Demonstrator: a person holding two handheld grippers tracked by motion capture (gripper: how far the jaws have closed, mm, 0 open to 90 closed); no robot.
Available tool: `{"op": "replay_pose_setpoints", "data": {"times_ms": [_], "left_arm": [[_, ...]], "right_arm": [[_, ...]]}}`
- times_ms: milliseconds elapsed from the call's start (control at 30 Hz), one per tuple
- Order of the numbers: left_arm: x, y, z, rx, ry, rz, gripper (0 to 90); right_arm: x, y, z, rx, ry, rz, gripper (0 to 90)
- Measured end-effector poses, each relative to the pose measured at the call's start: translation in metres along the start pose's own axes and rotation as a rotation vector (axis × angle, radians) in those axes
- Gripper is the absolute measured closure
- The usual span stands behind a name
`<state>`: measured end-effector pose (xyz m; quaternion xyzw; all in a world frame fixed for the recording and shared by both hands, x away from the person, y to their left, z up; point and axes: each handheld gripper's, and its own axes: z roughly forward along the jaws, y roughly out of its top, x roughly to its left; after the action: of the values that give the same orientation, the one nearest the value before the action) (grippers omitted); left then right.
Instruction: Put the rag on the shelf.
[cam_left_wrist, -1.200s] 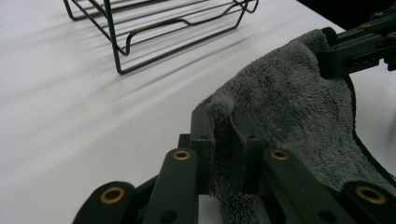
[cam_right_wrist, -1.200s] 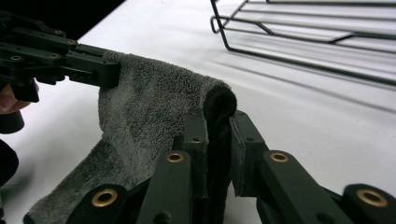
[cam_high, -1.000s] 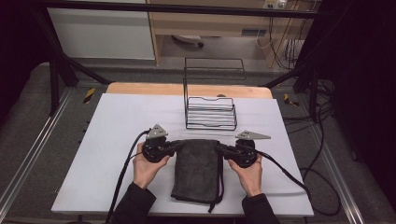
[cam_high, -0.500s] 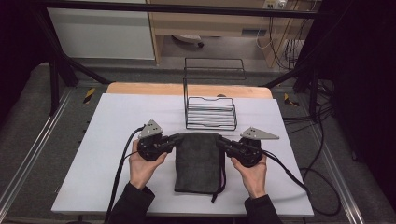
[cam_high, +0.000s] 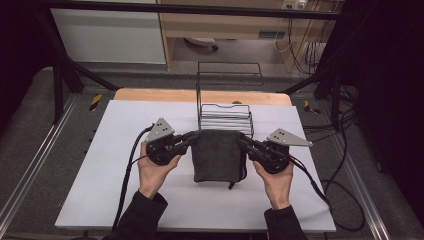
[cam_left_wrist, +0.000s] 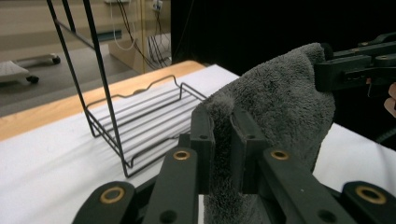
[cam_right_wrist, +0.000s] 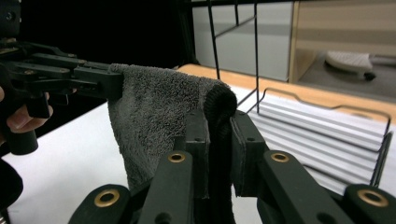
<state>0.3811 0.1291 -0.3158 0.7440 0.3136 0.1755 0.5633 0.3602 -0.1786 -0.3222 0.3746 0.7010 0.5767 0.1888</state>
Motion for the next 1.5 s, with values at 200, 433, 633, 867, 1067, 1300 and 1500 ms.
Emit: {"op": "replay_pose_setpoints", "data": {"times_ms": [200, 433, 633, 867, 1067, 1300, 1500], "left_arm": [[-0.005, 0.013, -0.001, -0.07, 0.013, 0.012, 80.3], [-0.008, 0.026, -0.004, -0.14, 0.027, 0.026, 80.4], [-0.009, 0.037, -0.005, -0.186, 0.036, 0.031, 80.4], [-0.007, 0.048, -0.002, -0.215, 0.04, 0.033, 80.4], [-0.005, 0.056, 0.0, -0.257, 0.047, 0.03, 80.4], [-0.005, 0.07, 0.0, -0.294, 0.056, 0.036, 80.4], [-0.005, 0.084, 0.0, -0.325, 0.055, 0.035, 80.4]], "right_arm": [[0.002, 0.013, -0.007, -0.065, -0.028, -0.03, 80.0], [0.007, 0.025, -0.013, -0.129, -0.044, -0.054, 80.1], [0.01, 0.035, -0.015, -0.182, -0.055, -0.07, 80.1], [0.012, 0.047, -0.016, -0.232, -0.072, -0.081, 80.1], [0.014, 0.055, -0.014, -0.267, -0.089, -0.088, 80.2], [0.014, 0.066, -0.014, -0.302, -0.096, -0.107, 80.2], [0.014, 0.081, -0.015, -0.33, -0.111, -0.126, 80.2]]}}
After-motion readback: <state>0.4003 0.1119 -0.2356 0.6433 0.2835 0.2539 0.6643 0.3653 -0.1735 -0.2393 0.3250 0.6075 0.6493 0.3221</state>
